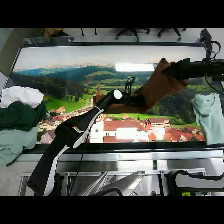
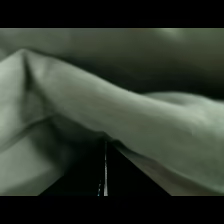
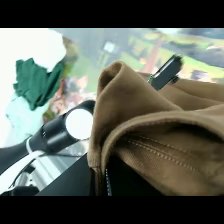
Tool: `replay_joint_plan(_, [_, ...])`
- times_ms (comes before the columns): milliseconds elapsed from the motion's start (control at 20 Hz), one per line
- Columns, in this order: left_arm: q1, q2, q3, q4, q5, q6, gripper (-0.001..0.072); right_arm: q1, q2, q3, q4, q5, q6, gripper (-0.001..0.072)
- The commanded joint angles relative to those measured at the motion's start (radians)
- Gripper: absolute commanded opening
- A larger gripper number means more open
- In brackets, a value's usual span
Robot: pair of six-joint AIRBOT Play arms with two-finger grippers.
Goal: Fold the shirts.
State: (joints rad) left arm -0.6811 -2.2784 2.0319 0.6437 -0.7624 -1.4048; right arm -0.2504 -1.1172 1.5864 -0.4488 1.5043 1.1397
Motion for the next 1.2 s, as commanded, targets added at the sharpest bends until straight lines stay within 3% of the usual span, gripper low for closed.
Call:
replay_joint_plan(0, [0.093, 0.077, -0.025, -0.107, -0.201, 0.029, 0.0014, 0.044, 0.000, 0.003, 0.008, 0.002, 0.013, 0.0027])
replay_joint_plan(100, [0.196, 0.180, -0.024, -0.161, -0.425, 0.105, 0.0014, 0.071, 0.000, 0.003, -0.002, -0.023, 0.016, 0.0027])
replay_joint_plan(200, [0.322, 0.308, -0.024, -0.205, -0.582, 0.121, 0.0014, 0.126, -0.013, 0.003, -0.003, -0.083, 0.031, 0.0027])
replay_joint_plan(350, [0.510, 0.500, -0.024, -0.221, -0.695, 0.122, 0.0014, 0.287, -0.072, 0.001, -0.002, -0.217, 0.062, 0.0027])
replay_joint_plan(500, [0.639, 0.617, -0.026, -0.217, -0.743, 0.130, 0.0014, 0.557, -0.206, -0.009, 0.006, -0.473, 0.080, 0.0028])
replay_joint_plan(550, [0.666, 0.643, -0.026, -0.217, -0.755, 0.142, 0.0014, 0.673, -0.268, -0.009, 0.009, -0.606, 0.051, 0.0087])
replay_joint_plan(600, [0.684, 0.659, -0.026, -0.217, -0.764, 0.145, 0.0015, 0.786, -0.333, -0.009, 0.008, -0.743, -0.034, 0.0347])
replay_joint_plan(650, [0.696, 0.669, -0.026, -0.217, -0.768, 0.148, 0.0014, 0.860, -0.383, -0.008, 0.008, -0.825, -0.089, 0.0528])
replay_joint_plan(750, [0.698, 0.670, -0.026, -0.217, -0.770, 0.148, 0.0014, 0.913, -0.423, -0.002, 0.008, -0.807, -0.124, 0.0522])
replay_joint_plan(900, [0.680, 0.668, -0.026, -0.217, -0.806, 0.155, 0.0014, 0.790, -0.316, 0.009, -0.046, -0.630, -0.116, 0.0463])
replay_joint_plan(1150, [0.656, 0.668, -0.026, -0.217, -0.816, 0.166, 0.0014, 0.401, -0.130, 0.005, -0.253, -0.400, 0.083, 0.0487])
